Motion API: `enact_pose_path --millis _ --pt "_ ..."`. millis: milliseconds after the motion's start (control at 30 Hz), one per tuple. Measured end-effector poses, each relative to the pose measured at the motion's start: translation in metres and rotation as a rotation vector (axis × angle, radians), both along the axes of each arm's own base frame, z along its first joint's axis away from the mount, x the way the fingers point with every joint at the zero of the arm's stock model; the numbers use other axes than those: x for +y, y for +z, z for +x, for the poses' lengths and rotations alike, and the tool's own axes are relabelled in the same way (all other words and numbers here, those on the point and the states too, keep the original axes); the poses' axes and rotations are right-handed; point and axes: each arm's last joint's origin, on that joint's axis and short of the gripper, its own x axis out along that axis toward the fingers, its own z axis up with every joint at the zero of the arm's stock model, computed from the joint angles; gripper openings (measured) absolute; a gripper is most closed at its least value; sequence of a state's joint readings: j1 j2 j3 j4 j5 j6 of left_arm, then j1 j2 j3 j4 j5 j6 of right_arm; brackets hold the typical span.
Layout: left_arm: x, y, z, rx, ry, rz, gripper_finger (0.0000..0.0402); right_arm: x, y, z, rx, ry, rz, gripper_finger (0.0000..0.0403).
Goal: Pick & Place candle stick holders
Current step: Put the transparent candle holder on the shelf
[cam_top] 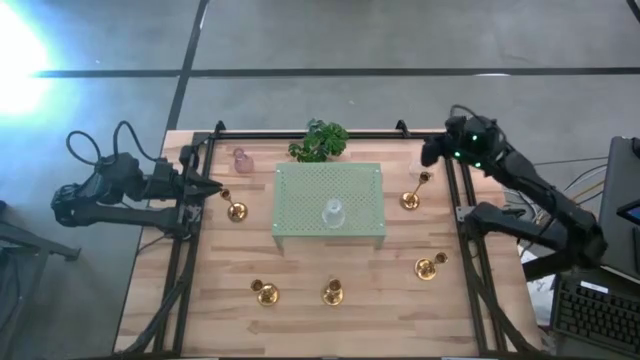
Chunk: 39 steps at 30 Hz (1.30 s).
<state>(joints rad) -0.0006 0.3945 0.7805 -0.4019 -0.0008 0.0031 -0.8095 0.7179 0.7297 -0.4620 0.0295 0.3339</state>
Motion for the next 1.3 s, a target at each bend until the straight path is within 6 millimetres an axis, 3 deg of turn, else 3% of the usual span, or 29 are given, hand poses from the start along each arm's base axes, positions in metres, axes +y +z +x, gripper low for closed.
enact_pose_path --millis 200,400,633,933,1300 --pt "0.000 0.000 0.000 0.000 0.000 0.000 0.0045 0.007 -0.015 0.027 -0.012 -0.166 -0.141 0.0008" --pt "0.000 0.000 0.000 0.000 0.000 0.000 0.0045 0.017 -0.042 0.034 -0.019 -0.381 -0.211 0.0008" --pt "0.000 0.000 0.000 0.000 0.000 0.000 0.0045 0.029 -0.063 0.016 -0.044 -0.454 -0.183 0.0008" --pt "0.000 0.000 0.000 0.000 0.001 0.000 0.0045 0.038 -0.067 -0.006 -0.024 -0.541 -0.205 0.0008" --pt "0.000 0.000 0.000 0.000 0.001 0.000 0.0045 0.043 -0.085 -0.019 0.077 -0.629 -0.115 0.0008"
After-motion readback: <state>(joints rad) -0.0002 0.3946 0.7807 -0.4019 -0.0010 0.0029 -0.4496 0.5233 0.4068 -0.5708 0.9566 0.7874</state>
